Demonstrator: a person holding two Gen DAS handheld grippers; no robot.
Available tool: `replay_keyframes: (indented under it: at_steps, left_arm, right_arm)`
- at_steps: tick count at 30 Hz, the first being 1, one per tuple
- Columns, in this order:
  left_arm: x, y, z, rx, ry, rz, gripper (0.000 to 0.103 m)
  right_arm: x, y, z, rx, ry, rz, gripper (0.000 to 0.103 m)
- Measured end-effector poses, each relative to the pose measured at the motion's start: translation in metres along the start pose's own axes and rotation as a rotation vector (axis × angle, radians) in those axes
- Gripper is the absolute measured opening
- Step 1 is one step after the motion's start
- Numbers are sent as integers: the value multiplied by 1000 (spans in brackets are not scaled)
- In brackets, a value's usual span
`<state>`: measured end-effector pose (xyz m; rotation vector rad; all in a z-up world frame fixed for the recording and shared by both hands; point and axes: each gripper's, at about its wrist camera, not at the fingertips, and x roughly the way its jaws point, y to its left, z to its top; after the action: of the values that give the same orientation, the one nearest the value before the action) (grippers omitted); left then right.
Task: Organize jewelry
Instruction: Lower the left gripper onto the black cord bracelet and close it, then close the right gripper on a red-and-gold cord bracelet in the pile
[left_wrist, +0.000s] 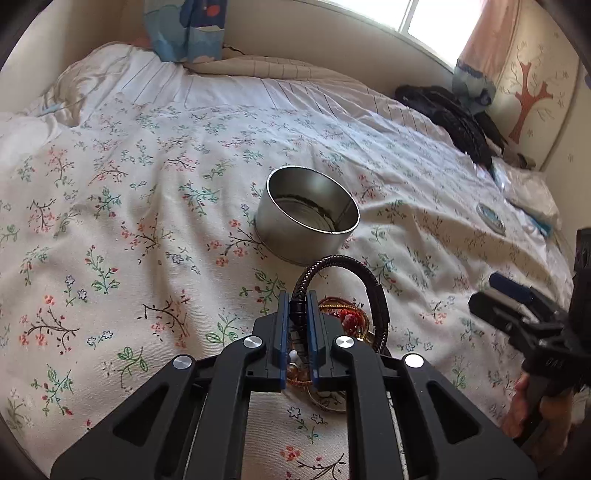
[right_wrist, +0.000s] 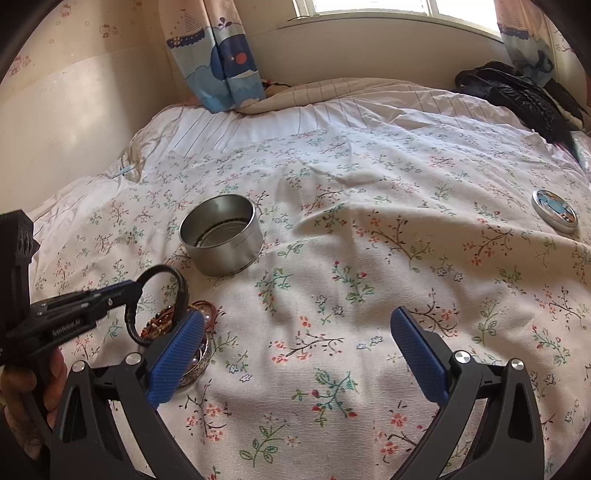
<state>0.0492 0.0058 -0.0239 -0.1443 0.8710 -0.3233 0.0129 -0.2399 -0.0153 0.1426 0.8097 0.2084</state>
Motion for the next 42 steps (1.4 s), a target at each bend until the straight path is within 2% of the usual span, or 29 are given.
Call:
replay_keyframes:
  at_steps: [5, 9, 11, 15, 18, 20, 21, 22, 26, 27, 28, 29, 30, 33, 37, 40, 41, 42]
  left_arm:
    - [-15, 24, 5, -118, -62, -78, 8]
    - [-25, 34, 6, -169, -111, -100, 8]
    - [-26, 37, 6, -180, -117, -84, 8]
    - [-31, 42, 6, -198, -140, -58, 8]
    - [-31, 47, 6, -211, -139, -56, 8]
    - [-31, 47, 6, -212, -142, -56, 8]
    - [-32, 47, 6, -211, -145, -57, 8]
    - [-33, 47, 6, -209, -148, -57, 8]
    - [-33, 47, 5, -208, -147, -61, 8]
    - [-33, 47, 5, -208, -147, -61, 8]
    - [-33, 47, 5, -209, -147, -61, 8]
    - [-33, 47, 5, -209, -146, -61, 8]
    - [-33, 48, 5, -208, -146, -61, 8]
    - [-34, 49, 5, -209, -150, -63, 8]
    - [-34, 49, 5, -207, -152, -64, 8]
    - [-34, 49, 6, -205, -151, -65, 8]
    - [-34, 48, 6, -203, -151, -64, 8]
    - [-34, 48, 6, -202, -150, -64, 8]
  right_arm:
    - [10, 28, -4, -108, 48, 97, 97]
    - [20, 53, -8, -213, 79, 124, 97]
    - [26, 60, -9, -236, 101, 167, 97]
    - [41, 52, 0, -130, 143, 338, 97]
    - [56, 46, 5, -54, 188, 406, 95]
    - [61, 46, 8, -35, 200, 423, 87]
    - [64, 47, 8, -30, 208, 421, 76]
    - [65, 48, 9, -27, 217, 420, 69]
    - [79, 55, 10, -34, 259, 413, 55]
    - [83, 57, 9, -34, 274, 411, 47]
    - [85, 56, 8, -35, 285, 407, 35]
    - [86, 58, 7, -44, 287, 405, 31]
    - [85, 59, 7, -53, 281, 404, 22]
    - [74, 60, 7, -76, 240, 388, 10]
    - [63, 57, 9, -76, 196, 377, 8]
    - [70, 50, 8, -57, 225, 355, 8]
    - [76, 46, 7, -34, 247, 354, 9]
    - [81, 42, 7, -4, 265, 375, 21]
